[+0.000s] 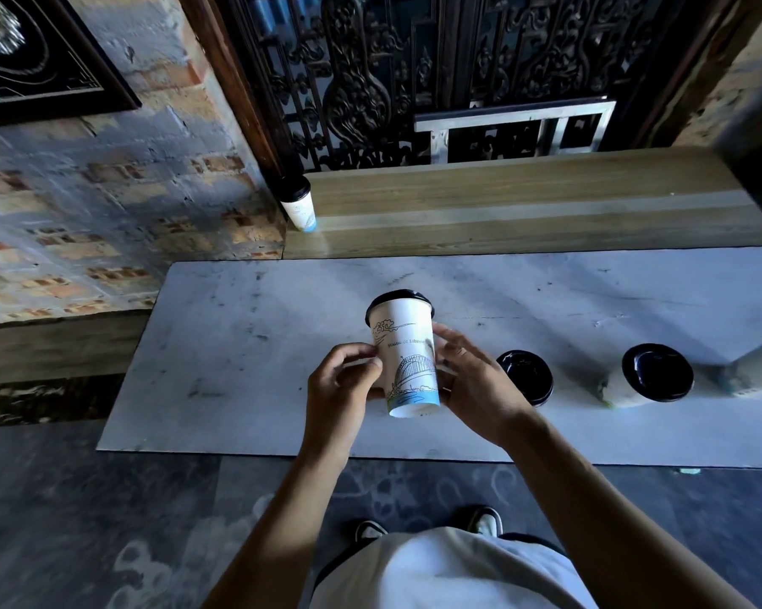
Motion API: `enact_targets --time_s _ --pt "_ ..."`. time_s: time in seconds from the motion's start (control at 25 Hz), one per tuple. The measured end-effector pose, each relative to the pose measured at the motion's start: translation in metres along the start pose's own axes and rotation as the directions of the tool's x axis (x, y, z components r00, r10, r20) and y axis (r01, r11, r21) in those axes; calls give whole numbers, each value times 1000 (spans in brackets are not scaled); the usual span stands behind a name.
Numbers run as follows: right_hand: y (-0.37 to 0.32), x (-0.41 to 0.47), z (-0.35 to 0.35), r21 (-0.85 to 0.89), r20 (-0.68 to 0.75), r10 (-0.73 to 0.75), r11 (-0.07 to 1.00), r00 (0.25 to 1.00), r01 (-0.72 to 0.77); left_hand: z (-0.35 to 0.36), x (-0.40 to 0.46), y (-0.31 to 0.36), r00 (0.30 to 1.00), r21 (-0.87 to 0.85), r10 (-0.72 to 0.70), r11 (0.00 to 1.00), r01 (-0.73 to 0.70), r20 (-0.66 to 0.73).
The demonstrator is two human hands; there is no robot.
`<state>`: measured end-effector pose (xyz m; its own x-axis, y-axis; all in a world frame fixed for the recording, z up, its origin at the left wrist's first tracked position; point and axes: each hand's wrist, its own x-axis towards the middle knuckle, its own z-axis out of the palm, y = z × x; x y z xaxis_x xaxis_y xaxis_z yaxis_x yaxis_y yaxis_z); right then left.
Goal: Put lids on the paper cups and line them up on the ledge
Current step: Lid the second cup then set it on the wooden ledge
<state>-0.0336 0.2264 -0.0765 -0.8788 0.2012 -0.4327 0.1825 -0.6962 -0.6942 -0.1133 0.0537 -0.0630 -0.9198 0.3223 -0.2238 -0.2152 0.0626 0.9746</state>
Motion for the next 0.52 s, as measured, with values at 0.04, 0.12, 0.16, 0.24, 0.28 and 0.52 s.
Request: enact_targets --time_s 0.04,0.12,0.16,0.24,0.28,0.52 --pt "0 1 -1 15 3 3 1000 1000 -3 -1 0 -1 1000 -5 -6 1000 6 0" --pt "1 3 -4 17 8 4 1000 1000 -4 -1 1 -2 1000 -10 -28 1000 28 -14" --pt "2 4 -5 8 9 3 1000 1000 -3 -2 1 -2 999 -3 -37 999 37 -20" --pt "4 6 -6 -1 10 6 1000 1000 -6 -2 2 -3 999 12 -47 999 48 -25" --pt "5 7 -6 -2 9 6 1000 1000 -6 -4 3 -3 998 26 -50 998 51 -25" --pt "11 15 -4 -222 10 -20 975 1000 22 -16 11 -8 999 107 -32 994 32 -4"
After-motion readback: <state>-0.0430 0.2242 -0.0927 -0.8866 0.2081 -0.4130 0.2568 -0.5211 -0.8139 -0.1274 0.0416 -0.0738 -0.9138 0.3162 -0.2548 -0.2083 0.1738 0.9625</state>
